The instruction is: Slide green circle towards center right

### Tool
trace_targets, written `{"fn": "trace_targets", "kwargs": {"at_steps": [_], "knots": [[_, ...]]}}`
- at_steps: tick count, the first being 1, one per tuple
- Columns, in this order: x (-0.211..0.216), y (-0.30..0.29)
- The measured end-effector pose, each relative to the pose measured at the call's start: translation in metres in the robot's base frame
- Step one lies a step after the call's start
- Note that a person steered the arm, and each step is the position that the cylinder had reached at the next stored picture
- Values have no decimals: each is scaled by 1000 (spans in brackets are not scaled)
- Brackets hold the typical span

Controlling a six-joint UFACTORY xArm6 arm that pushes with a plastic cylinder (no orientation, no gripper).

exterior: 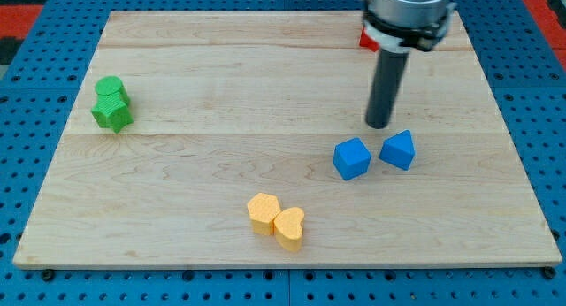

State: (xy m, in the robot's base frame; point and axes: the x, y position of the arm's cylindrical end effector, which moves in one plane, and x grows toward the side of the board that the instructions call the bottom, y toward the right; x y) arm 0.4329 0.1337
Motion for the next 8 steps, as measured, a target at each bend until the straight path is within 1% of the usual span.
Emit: {"fn": "trace_targets", "kwargs": {"at_steps": [1, 2, 3, 4, 5, 7, 8], "knots": [[28, 6], [46, 6], [45, -41], [16, -62], [-36, -65], [-67, -210], [-102, -272]]}}
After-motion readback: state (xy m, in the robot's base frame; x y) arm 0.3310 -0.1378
